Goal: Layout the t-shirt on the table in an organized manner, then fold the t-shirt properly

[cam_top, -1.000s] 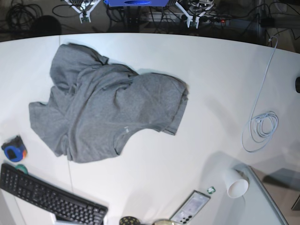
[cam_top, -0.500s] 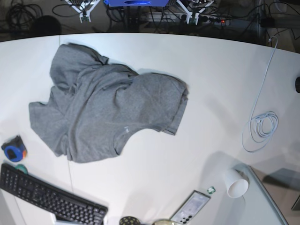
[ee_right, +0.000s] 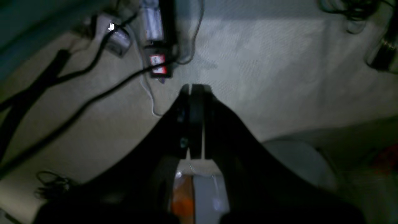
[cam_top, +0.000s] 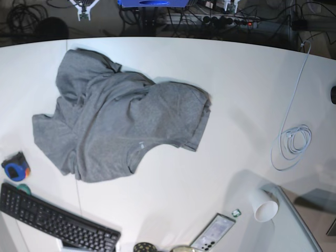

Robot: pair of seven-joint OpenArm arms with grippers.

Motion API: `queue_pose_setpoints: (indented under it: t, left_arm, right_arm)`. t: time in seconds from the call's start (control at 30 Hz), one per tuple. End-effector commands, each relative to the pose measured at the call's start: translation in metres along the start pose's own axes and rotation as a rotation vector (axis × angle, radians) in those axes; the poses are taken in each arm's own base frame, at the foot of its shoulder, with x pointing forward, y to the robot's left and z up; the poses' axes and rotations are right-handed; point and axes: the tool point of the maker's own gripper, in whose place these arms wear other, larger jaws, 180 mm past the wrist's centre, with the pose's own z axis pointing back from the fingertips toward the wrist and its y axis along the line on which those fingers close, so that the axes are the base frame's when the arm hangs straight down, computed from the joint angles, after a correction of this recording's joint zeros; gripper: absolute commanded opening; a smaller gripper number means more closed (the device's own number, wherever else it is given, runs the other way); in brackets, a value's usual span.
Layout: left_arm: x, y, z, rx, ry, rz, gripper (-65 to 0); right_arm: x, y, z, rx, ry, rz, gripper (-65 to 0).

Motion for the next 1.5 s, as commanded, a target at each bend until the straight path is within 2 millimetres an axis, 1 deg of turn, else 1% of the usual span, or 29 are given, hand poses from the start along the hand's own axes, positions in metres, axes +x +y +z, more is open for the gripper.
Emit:
queue_pose_setpoints:
  t: [0.0, 0.03, 0.07, 0.13, 0.2, 0.23, 0.3, 0.33, 0.47, 0.57, 0.67, 0.7, 0.73, 0.8, 0.9, 1.0, 1.1, 1.13, 1.23, 1.27, 1.3, 1.33, 1.4, 1.43, 1.47]
  left_arm:
    - [-0.006, 0.006, 0.006, 0.012, -0.008, -0.006, -65.0]
    - [-0.006, 0.012, 0.010, 0.019, -0.020, -0.018, -65.0]
    - [-0.007, 0.013, 0.015, 0.018, -0.029, -0.023, -65.0]
    - [-0.004, 0.013, 0.025, 0.014, -0.062, -0.034, -65.0]
    - [0.006, 0.012, 0.038, 0.010, -0.113, -0.046, -65.0]
    - [0.013, 0.018, 0.045, 0.015, -0.141, -0.065, -65.0]
    - [0.030, 0.021, 0.061, 0.012, -0.204, -0.069, -65.0]
    - [0.046, 0.029, 0.071, 0.018, -0.255, -0.049, -65.0]
    - [0.099, 0.063, 0.117, 0.043, -0.431, 0.086, -65.0]
    - [0.145, 0.085, 0.152, 0.051, -0.572, 0.126, -65.0]
    - [0.183, 0.100, 0.177, 0.070, -0.684, 0.130, -65.0]
    - [0.202, 0.101, 0.184, 0.073, -0.736, 0.123, -65.0]
    - [0.216, 0.105, 0.187, 0.080, -0.760, 0.122, -65.0]
    - [0.242, 0.108, 0.187, 0.081, -0.763, 0.123, -65.0]
    - [0.286, 0.111, 0.180, 0.071, -0.716, 0.142, -65.0]
    - [0.327, 0.110, 0.182, 0.048, -0.706, 0.174, -65.0]
    - [0.368, 0.093, 0.190, -0.002, -0.748, 0.212, -65.0]
    - [0.383, 0.084, 0.192, -0.028, -0.767, 0.221, -65.0]
    - [0.412, 0.057, 0.193, -0.098, -0.786, 0.227, -65.0]
    - [0.418, 0.050, 0.189, -0.116, -0.781, 0.228, -65.0]
    - [0.424, 0.045, 0.185, -0.128, -0.777, 0.226, -63.8]
    - [0.430, 0.039, 0.179, -0.141, -0.766, 0.223, -56.1]
    - [0.441, 0.030, 0.167, -0.159, -0.738, 0.208, -43.3]
    - [0.446, 0.024, 0.161, -0.168, -0.723, 0.194, -39.2]
    - [0.452, 0.018, 0.157, -0.176, -0.712, 0.176, -36.9]
  right_arm:
    - [-0.004, -0.010, 0.009, -0.021, -0.003, -0.014, -64.4]
    - [-0.006, -0.015, 0.017, -0.031, -0.004, -0.021, -64.4]
    - [-0.004, -0.020, 0.025, -0.040, -0.013, -0.029, -64.4]
    - [-0.002, -0.023, 0.040, -0.047, -0.030, -0.026, -64.4]
    - [0.003, -0.025, 0.056, -0.052, -0.053, -0.024, -64.4]
    - [0.009, -0.026, 0.063, -0.055, -0.073, -0.024, -64.4]
    - [0.020, -0.028, 0.079, -0.059, -0.115, -0.021, -64.4]
    - [0.028, -0.029, 0.088, -0.062, -0.142, -0.021, -64.4]
    - [0.065, -0.031, 0.128, -0.069, -0.258, -0.020, -64.4]
    - [0.096, -0.030, 0.158, -0.068, -0.353, -0.019, -64.4]
    - [0.126, -0.028, 0.174, -0.066, -0.437, -0.021, -64.4]
    - [0.136, -0.029, 0.177, -0.067, -0.460, -0.021, -64.4]
    - [0.149, -0.029, 0.180, -0.065, -0.491, -0.022, -64.4]
    - [0.170, -0.028, 0.187, -0.063, -0.540, -0.025, -64.4]
    - [0.211, -0.028, 0.204, -0.062, -0.642, -0.034, -64.4]
    - [0.253, -0.034, 0.224, -0.077, -0.721, -0.011, -63.6]
    - [0.290, -0.028, 0.241, -0.082, -0.742, 0.070, -63.5]
    - [0.303, -0.027, 0.247, -0.091, -0.748, 0.096, -63.5]
    - [0.326, -0.022, 0.256, -0.098, -0.757, 0.134, -63.2]
    - [0.332, -0.021, 0.257, -0.097, -0.761, 0.137, -62.3]
    - [0.337, -0.021, 0.259, -0.097, -0.769, 0.136, -60.0]
    - [0.342, -0.020, 0.261, -0.095, -0.776, 0.135, -56.1]
    - [0.350, -0.020, 0.261, -0.093, -0.777, 0.128, -44.9]
    - [0.353, -0.015, 0.259, -0.084, -0.774, 0.133, -39.3]
    - [0.356, -0.009, 0.257, -0.071, -0.768, 0.152, -32.9]
